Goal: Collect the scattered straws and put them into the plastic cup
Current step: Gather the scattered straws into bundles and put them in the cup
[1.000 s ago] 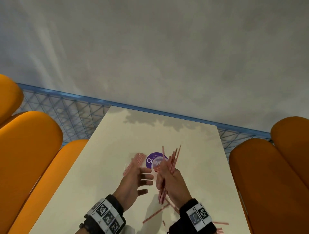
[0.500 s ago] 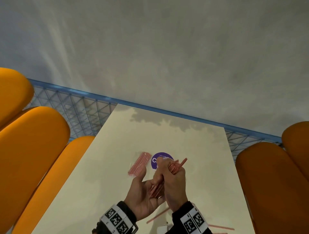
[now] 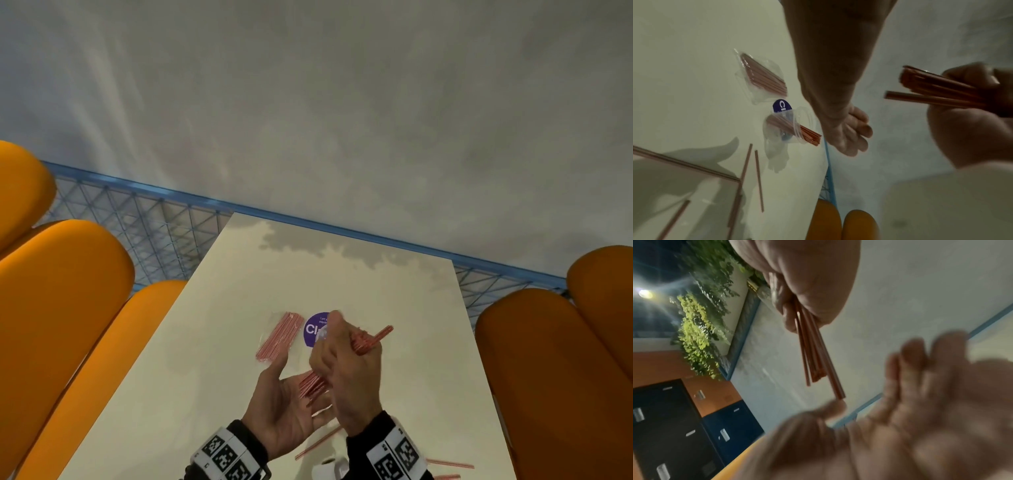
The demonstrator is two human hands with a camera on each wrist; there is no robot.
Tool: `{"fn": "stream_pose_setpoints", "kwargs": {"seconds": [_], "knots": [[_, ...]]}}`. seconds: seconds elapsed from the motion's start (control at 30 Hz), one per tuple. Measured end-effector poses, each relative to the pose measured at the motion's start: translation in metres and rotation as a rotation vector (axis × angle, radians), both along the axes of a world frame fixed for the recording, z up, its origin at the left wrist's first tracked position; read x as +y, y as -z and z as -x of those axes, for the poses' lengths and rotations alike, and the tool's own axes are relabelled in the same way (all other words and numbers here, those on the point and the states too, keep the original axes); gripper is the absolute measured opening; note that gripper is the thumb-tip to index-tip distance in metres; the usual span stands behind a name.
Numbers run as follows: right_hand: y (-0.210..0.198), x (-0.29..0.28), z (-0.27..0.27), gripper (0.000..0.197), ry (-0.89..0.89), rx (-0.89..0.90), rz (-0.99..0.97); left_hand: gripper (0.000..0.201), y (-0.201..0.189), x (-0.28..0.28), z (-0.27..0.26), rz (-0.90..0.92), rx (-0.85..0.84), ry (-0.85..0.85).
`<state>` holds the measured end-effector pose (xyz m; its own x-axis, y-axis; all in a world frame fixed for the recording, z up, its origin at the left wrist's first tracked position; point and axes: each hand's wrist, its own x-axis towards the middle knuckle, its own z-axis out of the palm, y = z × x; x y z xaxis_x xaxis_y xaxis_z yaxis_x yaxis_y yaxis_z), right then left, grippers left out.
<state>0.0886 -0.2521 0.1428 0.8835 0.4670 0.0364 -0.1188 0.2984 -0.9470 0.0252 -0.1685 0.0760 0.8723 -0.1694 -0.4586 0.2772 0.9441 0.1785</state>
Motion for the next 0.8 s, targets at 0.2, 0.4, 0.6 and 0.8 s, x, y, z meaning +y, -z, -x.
{"fn": "stream_pose_setpoints", "kwargs": {"seconds": [0.2,0.4,0.6,0.8], "knots": [[0.006,0.001,0.009,0.061,0.049,0.078,0.033,0.082,-0.029,-0.004,-0.003,-0.007,-0.126,-0.045],[0.006,-0.012,0.005,0.057,0.027,0.093,0.230,0.052,-0.025,0.006,0.009,-0.462,-0.282,0.254],[0.022,-0.039,0.001,0.036,-0.118,-0.013,0.497,0.041,-0.023,0.011,0.008,-1.346,-0.070,0.651],[0.042,-0.042,-0.010,0.037,0.030,-0.344,0.765,0.037,0.004,-0.003,-0.010,-1.893,-0.033,0.618]]}}
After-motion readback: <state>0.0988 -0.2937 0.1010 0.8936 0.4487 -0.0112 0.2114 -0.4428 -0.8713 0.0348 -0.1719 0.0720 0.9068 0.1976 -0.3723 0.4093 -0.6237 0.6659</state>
